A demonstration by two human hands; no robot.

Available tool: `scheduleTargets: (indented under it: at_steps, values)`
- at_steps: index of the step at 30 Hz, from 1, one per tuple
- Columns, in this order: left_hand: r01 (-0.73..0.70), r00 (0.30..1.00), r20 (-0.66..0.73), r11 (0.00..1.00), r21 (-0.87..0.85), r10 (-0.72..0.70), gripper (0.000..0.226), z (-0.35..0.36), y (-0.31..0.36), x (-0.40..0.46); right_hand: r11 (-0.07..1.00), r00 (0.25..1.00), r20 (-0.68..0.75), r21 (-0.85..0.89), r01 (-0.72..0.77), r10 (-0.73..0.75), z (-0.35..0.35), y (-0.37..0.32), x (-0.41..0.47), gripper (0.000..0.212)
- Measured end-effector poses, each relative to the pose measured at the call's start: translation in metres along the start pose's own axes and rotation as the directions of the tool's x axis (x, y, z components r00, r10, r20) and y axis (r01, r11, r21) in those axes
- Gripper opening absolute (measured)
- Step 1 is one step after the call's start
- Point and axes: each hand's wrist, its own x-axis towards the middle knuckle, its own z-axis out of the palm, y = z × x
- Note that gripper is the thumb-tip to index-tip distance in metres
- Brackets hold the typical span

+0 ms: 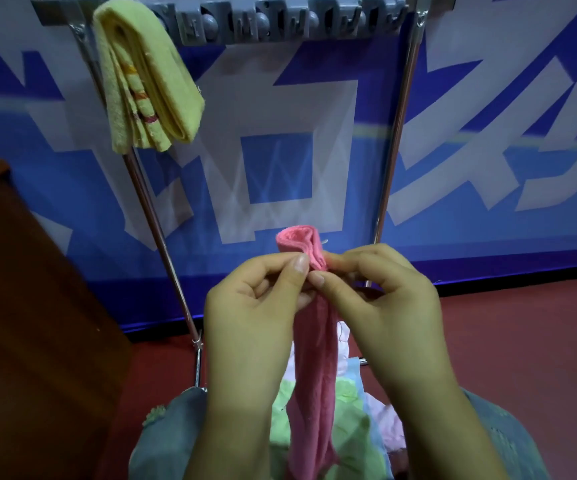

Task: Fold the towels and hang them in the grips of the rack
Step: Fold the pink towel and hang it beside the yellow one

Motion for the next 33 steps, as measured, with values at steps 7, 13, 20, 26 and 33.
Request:
scheduleTargets:
  at_steps: [7,13,20,26,33]
  values:
    - [0.033,0.994,0.102,0.999,0.002,-0.033,0.017,0.0,0.001,-0.006,0.992,0.997,-0.022,-0.109,0.067,-0.07,0.003,0.012,-0.001,0.013]
    - [-0.03,0.988,0.153,0.992,0.125,0.011,0.011,-0.012,0.001,-0.001,0.999,0.999,0.006,0.015,-0.046,0.046,-0.007,0.015,0.002,0.006]
    - [-0.448,0.891,0.352,0.673,0.588,0.285,0.031,-0.044,0.007,0.03,0.969,0.983,0.147,0.208,-0.136,0.106,-0.016,0.017,0.005,0.01]
    - [-0.495,0.839,0.529,0.581,0.646,0.126,0.03,-0.049,0.01,0.045,0.94,0.971,0.228,0.307,-0.146,0.076,-0.023,0.017,0.008,0.01]
    - [-0.601,0.763,0.609,0.582,0.547,0.215,0.026,-0.044,0.03,0.048,0.919,0.971,0.236,0.371,-0.137,0.049,-0.026,0.013,0.012,0.01]
